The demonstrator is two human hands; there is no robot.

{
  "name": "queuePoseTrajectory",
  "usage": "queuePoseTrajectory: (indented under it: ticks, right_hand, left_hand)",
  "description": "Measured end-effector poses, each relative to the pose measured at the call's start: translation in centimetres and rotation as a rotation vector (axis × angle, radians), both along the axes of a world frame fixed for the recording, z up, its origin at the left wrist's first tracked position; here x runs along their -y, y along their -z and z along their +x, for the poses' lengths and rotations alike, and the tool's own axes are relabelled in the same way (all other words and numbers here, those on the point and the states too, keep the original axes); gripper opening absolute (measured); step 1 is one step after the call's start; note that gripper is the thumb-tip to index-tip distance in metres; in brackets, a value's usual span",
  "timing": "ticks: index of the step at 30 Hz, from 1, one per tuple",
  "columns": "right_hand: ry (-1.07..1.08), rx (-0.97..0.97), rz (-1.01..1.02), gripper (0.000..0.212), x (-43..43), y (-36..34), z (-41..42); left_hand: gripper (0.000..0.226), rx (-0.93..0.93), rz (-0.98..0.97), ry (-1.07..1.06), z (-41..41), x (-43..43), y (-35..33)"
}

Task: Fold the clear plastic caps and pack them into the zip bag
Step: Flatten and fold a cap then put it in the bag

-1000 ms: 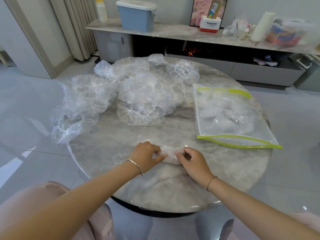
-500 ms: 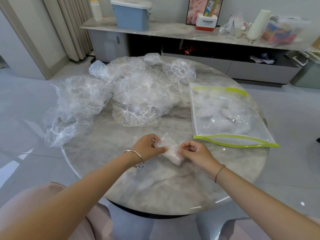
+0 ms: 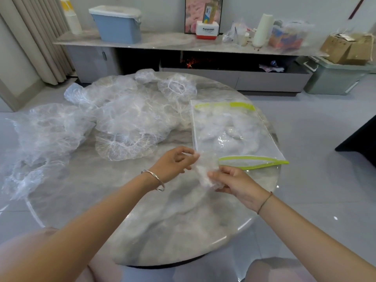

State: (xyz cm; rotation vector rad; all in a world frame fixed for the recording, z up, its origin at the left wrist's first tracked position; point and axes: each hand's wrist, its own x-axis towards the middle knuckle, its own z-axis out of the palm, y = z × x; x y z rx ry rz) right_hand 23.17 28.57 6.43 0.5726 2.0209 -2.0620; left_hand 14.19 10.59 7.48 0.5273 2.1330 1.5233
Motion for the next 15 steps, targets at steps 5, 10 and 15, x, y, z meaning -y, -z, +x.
queuePoseTrajectory:
  ticks: [5,10,15]
  right_hand:
    - [0.198,-0.079,0.049,0.011,-3.6,-0.2,0.6]
    - [0.319,-0.181,0.165,0.015,-5.9,0.4,0.5]
    - [0.300,-0.662,0.858,0.023,-7.2,1.2,0.1]
  left_hand:
    - [0.047,-0.494,-0.246,-0.016,-1.9,-4.0,3.4]
    - [0.063,-0.701,-0.452,0.166,-3.2,-7.7,6.1]
    - [0.027,-0.623,-0.256,0.041,-4.1,-9.1,6.2]
